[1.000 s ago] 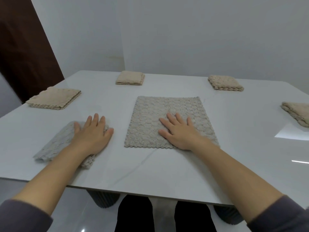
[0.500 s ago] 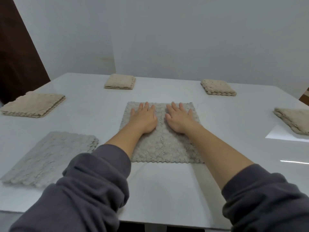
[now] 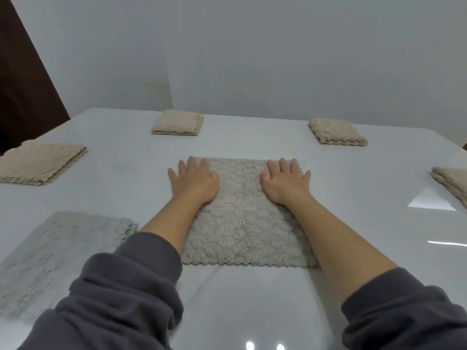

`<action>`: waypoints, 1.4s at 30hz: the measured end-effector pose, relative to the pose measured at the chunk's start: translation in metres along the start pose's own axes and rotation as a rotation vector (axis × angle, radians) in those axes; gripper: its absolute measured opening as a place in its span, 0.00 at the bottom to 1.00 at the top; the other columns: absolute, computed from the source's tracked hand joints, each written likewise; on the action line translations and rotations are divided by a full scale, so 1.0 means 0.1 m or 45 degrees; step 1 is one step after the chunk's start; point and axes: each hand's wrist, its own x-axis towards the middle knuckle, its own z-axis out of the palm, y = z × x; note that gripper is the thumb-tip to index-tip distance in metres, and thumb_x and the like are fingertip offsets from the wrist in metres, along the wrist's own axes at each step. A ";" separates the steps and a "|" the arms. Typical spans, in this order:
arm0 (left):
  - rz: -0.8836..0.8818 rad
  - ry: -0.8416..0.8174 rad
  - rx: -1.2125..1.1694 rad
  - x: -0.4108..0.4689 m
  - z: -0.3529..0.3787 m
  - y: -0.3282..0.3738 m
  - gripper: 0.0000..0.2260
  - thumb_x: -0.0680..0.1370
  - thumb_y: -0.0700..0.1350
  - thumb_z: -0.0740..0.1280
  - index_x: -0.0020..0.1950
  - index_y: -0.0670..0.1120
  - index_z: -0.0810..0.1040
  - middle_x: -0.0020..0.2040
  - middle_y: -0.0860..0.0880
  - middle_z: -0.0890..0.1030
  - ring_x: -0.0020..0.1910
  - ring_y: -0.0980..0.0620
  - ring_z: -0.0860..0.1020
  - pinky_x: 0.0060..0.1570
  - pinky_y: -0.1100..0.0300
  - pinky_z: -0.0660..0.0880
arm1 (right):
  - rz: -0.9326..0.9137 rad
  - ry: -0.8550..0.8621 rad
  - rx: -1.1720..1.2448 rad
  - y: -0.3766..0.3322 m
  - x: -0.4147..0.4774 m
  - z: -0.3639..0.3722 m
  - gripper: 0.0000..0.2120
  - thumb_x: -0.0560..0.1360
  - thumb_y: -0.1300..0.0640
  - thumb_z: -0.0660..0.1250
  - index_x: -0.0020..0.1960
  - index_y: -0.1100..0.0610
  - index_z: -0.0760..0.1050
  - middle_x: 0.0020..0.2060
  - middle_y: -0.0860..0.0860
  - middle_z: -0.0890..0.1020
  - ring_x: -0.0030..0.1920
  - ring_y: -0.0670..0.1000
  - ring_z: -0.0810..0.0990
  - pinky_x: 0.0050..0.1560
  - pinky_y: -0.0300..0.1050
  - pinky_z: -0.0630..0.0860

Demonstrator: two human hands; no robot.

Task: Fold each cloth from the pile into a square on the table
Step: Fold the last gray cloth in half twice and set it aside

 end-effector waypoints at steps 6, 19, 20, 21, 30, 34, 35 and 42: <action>0.223 0.118 -0.053 -0.05 -0.10 0.15 0.26 0.82 0.52 0.43 0.80 0.46 0.44 0.79 0.44 0.42 0.78 0.46 0.41 0.75 0.43 0.39 | -0.125 0.089 -0.031 -0.17 -0.11 -0.08 0.28 0.82 0.45 0.39 0.80 0.53 0.43 0.79 0.55 0.44 0.78 0.59 0.40 0.73 0.65 0.36; 0.299 0.142 -0.002 -0.66 -0.07 0.16 0.27 0.82 0.52 0.43 0.79 0.44 0.42 0.79 0.45 0.41 0.78 0.48 0.40 0.75 0.45 0.38 | -0.249 0.101 -0.021 -0.09 -0.67 -0.05 0.28 0.83 0.46 0.41 0.80 0.56 0.44 0.79 0.56 0.44 0.78 0.57 0.39 0.75 0.62 0.37; 0.351 0.112 -0.010 -0.77 -0.04 0.18 0.27 0.83 0.52 0.44 0.79 0.44 0.43 0.79 0.47 0.41 0.78 0.49 0.40 0.75 0.46 0.38 | -0.308 0.078 -0.027 -0.14 -0.78 -0.01 0.28 0.83 0.46 0.41 0.80 0.55 0.44 0.79 0.55 0.44 0.78 0.57 0.39 0.75 0.62 0.37; 0.379 0.071 -0.004 -0.86 0.00 0.16 0.26 0.83 0.52 0.44 0.79 0.45 0.43 0.80 0.48 0.41 0.78 0.50 0.41 0.75 0.46 0.39 | -0.347 0.049 -0.037 -0.15 -0.87 0.03 0.28 0.83 0.45 0.41 0.80 0.55 0.44 0.79 0.54 0.44 0.78 0.56 0.39 0.75 0.62 0.37; 0.122 0.097 0.006 -1.09 0.02 -0.35 0.27 0.82 0.53 0.43 0.79 0.43 0.47 0.80 0.46 0.46 0.78 0.47 0.45 0.75 0.45 0.40 | -0.145 0.025 0.048 0.50 -1.11 0.03 0.28 0.82 0.46 0.41 0.80 0.54 0.45 0.79 0.50 0.46 0.79 0.55 0.43 0.75 0.63 0.40; 0.494 0.457 -0.123 -1.30 -0.07 -0.40 0.19 0.81 0.51 0.56 0.69 0.45 0.70 0.69 0.47 0.71 0.68 0.49 0.67 0.69 0.49 0.60 | -0.233 0.237 0.032 0.50 -1.26 -0.03 0.24 0.83 0.49 0.46 0.77 0.57 0.56 0.78 0.53 0.55 0.78 0.55 0.49 0.75 0.62 0.43; 0.639 0.456 -0.228 -1.39 -0.12 -0.38 0.15 0.79 0.52 0.59 0.63 0.47 0.74 0.61 0.51 0.75 0.61 0.52 0.72 0.62 0.53 0.67 | -0.301 0.312 0.076 0.47 -1.32 -0.04 0.23 0.83 0.50 0.49 0.76 0.56 0.60 0.76 0.53 0.60 0.77 0.54 0.55 0.75 0.59 0.46; 0.982 0.295 -0.170 -1.62 -0.12 -0.22 0.07 0.78 0.54 0.63 0.46 0.52 0.73 0.43 0.58 0.73 0.45 0.55 0.73 0.41 0.57 0.70 | -0.725 0.227 0.286 0.11 -1.71 -0.08 0.19 0.73 0.39 0.67 0.59 0.48 0.73 0.48 0.41 0.75 0.49 0.45 0.73 0.51 0.43 0.71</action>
